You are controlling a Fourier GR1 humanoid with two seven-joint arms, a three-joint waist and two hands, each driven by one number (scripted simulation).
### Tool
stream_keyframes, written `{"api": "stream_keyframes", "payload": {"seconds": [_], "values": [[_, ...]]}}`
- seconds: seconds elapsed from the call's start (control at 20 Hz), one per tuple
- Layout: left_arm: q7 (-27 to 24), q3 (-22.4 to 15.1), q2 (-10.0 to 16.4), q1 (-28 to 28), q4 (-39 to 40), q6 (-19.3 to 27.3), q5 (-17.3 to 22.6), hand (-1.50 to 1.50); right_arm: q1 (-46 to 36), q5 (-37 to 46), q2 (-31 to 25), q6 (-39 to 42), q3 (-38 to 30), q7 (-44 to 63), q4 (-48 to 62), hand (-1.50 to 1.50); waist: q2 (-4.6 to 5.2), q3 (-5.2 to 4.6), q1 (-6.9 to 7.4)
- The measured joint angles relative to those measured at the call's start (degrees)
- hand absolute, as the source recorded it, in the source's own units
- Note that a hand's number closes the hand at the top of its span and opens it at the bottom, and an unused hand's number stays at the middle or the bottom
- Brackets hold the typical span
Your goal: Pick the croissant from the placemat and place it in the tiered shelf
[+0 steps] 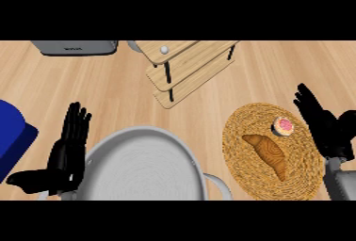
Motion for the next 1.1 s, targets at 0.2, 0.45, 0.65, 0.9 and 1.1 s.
{"api": "stream_keyframes", "payload": {"seconds": [0.2,0.45,0.65,0.9,1.1], "values": [[2.69,-0.51,3.52,-2.08,3.0,-2.6,-2.15,0.0,0.71,3.85,-5.8,0.03,-2.26,-2.32,-1.88,-1.5,-0.74,0.4,-0.14],[6.24,-1.73,9.35,-2.9,6.42,-7.49,-4.2,0.0,1.92,14.2,-15.8,-4.42,-5.93,-5.14,-0.88,1.5,-0.77,0.55,-1.11],[8.0,-2.44,10.31,-5.33,9.89,-10.84,-4.87,0.0,3.66,9.5,-13.09,-2.58,-8.82,-12.83,2.28,-1.5,-0.94,0.78,-0.38],[8.28,-2.4,10.39,-6.8,12.92,-13.28,-5.69,0.0,6.13,7.28,-13.03,4.75,-6.92,-20.19,0.34,-1.5,-1.2,0.83,0.22],[9.19,-2.12,10.14,-7.49,14.17,-14.21,-6.26,0.0,8.23,7.76,-15.36,9.33,-4.39,-18.15,-6.17,-1.5,-1.37,0.72,0.35]]}}
